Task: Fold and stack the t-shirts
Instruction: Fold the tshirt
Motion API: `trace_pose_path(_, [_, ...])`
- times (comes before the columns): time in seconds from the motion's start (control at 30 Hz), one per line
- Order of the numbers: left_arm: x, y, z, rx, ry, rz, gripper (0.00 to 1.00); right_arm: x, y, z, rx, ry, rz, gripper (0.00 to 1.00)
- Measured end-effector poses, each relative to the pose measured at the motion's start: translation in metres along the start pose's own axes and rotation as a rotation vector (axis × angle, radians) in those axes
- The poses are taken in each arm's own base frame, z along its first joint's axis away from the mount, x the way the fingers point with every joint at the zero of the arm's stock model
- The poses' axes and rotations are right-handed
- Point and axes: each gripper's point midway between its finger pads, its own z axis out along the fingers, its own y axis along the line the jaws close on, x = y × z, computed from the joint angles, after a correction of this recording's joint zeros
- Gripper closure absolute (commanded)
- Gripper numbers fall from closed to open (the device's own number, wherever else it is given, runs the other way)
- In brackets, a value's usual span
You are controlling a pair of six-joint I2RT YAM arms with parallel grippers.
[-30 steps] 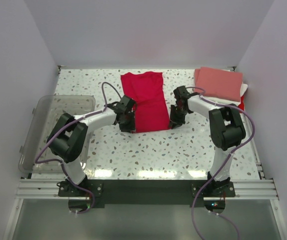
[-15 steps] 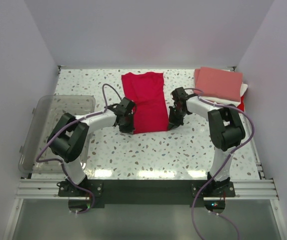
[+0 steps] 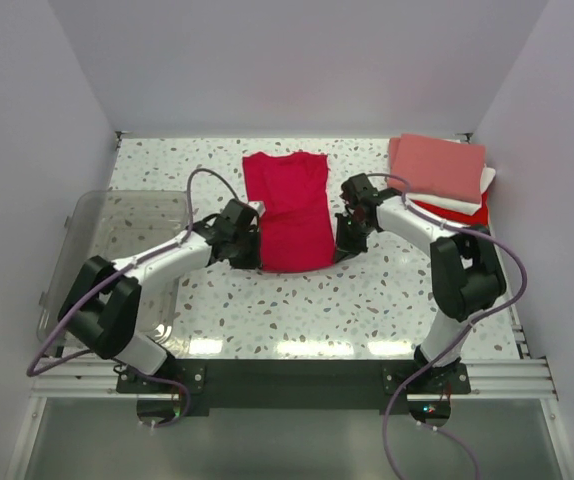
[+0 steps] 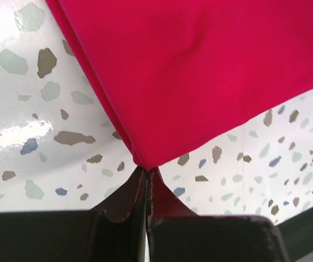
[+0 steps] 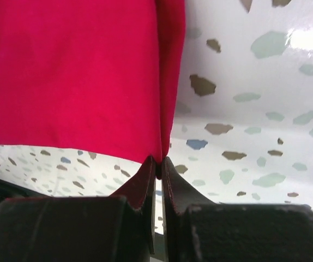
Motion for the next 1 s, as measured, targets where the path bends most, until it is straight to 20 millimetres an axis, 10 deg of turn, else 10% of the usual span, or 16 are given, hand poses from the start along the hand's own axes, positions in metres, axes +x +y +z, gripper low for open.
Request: trace_pose_path(1.0, [0.056,-0.092,-0.149,0.399,-0.056,0.099,1.00,0.106,0.011,-0.170,-0.046,-0.044,-0.119,1.00])
